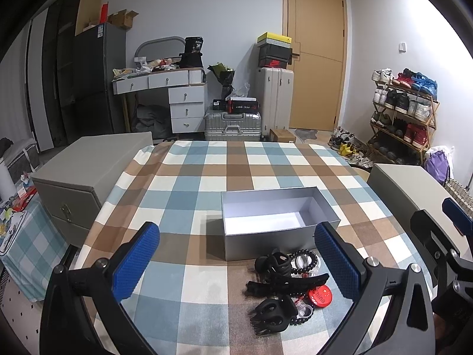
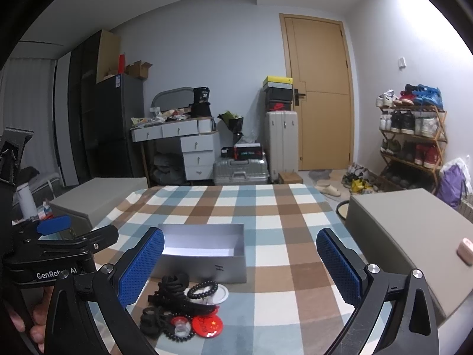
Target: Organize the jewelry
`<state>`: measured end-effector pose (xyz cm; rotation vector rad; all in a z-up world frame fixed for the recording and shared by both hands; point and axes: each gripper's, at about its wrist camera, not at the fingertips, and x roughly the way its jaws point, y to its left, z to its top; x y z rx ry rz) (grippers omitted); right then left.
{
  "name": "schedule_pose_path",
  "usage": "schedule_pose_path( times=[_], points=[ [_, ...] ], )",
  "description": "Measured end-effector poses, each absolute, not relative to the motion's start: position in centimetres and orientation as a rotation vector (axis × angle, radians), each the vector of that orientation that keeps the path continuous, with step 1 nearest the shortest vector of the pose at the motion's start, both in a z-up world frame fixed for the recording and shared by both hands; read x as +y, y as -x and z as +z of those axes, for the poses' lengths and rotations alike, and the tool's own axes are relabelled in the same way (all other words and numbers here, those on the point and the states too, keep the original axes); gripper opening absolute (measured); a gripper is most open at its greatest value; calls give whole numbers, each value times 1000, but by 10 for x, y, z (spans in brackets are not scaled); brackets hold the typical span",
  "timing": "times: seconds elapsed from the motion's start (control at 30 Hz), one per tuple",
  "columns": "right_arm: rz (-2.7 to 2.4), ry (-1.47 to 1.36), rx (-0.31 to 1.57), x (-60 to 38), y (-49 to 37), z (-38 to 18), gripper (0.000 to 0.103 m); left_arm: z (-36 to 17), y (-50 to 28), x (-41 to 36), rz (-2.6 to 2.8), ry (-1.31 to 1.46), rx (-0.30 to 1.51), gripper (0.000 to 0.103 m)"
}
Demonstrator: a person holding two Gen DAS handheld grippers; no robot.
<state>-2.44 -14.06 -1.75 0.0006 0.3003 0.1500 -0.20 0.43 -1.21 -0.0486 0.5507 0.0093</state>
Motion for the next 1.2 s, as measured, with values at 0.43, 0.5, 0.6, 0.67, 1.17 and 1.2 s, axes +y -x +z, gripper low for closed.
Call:
schedule_pose_path(
  times=[0.43,0.5,0.6,0.67,1.17,1.2],
  points=[
    [153,-2,302,-141,25,-21,103,-17,4,7,9,47,556,102],
    [156,-4,303,-142,24,-21,103,-16,2,5,6,48,558,102],
    [165,-5,303,-143,24,-23,103,-17,2,7,2,49,561,102],
    [173,-8,308,-142,23,-24,103,-18,1,9,-7,54,571,102],
    [333,1,443,-133,-3,-65,103,-50,2,32,-96,77,615,102],
    [346,2,461,-131,-5,-70,103,-53,2,33,-101,76,621,102]
  ],
)
